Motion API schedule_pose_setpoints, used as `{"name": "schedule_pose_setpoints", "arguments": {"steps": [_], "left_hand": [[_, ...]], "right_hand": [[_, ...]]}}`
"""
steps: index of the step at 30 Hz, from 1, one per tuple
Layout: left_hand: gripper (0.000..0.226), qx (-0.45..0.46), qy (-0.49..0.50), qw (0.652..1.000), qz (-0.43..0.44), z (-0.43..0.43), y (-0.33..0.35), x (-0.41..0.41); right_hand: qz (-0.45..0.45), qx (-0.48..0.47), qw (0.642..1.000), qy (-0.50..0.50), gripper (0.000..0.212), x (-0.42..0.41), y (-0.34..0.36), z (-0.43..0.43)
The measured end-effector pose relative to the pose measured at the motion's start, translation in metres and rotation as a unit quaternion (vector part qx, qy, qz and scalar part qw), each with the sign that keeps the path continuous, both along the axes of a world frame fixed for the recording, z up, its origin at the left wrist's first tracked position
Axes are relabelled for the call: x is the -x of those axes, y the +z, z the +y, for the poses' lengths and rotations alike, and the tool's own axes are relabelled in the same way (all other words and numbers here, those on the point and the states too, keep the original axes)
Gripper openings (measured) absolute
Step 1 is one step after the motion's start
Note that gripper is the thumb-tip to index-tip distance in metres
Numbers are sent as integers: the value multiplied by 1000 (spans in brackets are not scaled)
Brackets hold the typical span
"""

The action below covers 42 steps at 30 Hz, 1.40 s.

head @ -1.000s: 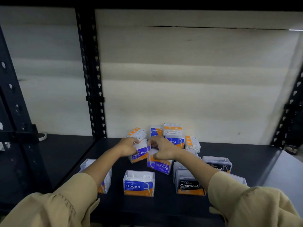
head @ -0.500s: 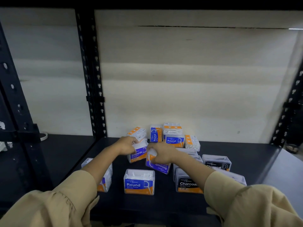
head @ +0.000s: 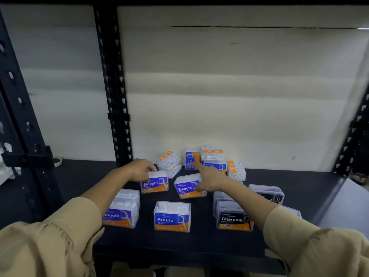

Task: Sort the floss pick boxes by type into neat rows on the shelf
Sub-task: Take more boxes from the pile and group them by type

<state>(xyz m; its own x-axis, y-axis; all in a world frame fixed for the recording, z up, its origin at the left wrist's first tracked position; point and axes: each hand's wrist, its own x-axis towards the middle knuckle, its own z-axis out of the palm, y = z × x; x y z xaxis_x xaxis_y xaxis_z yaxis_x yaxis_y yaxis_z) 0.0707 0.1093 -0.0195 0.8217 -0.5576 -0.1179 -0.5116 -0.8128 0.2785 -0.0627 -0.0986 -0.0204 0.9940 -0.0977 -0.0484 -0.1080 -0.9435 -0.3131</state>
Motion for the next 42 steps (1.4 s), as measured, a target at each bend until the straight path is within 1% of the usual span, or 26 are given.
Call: {"name": "schedule_pose_setpoints", "arguments": {"steps": [2,3,5,7,10,15,19,22,25,28,30,32,33,35,37,39,42], "left_hand": [[51,6,-5,1000,8,1,1,1],[53,15,-9,1000,16,1,0,2],[53,36,-18,999,26,1,-2,2],[48,42,-22,998,27,1,-3,2],[44,18,-29,999,33,7,2,-1],[46,-40,-35,996,65,27,15,-9],[47,-89,-31,991,96,41,24,-13],[50,-104,-12,988,113,44,27,-13],[47,-86,11,991,104,46,23,-13],[39,-59,23,993,95,49,20,-13],[31,-59,29,994,89,51,19,-14],[28,-70,32,994,80,53,21,-15],[28,-74,36,993,78,54,21,-16],[33,-85,48,992,81,57,22,-17],[45,-96,60,989,98,60,25,-15],[57,-110,68,984,119,62,28,-14],[63,-129,79,981,121,64,31,-10]], "right_hand": [[26,57,998,16,63,-1,-1,0],[32,68,997,19,56,-3,-3,0],[30,66,997,8,49,-8,-6,3],[22,70,997,-13,45,-14,-9,7],[8,82,996,-44,45,-22,-12,11],[10,71,997,-38,38,-35,-13,25],[35,24,999,-19,45,-47,-7,46],[49,-7,999,0,48,-57,-5,61],[51,-11,998,23,46,-66,-5,75],[62,-42,996,42,52,-72,-5,89],[71,-46,995,58,54,-74,-4,95],[79,-85,991,63,51,-75,-3,101],[81,-88,990,71,52,-76,-3,104],[95,-83,988,92,66,-79,-2,110],[117,-106,982,104,75,-79,0,116],[134,-127,975,123,73,-79,2,122],[137,-135,973,129,68,-79,2,127]]}}
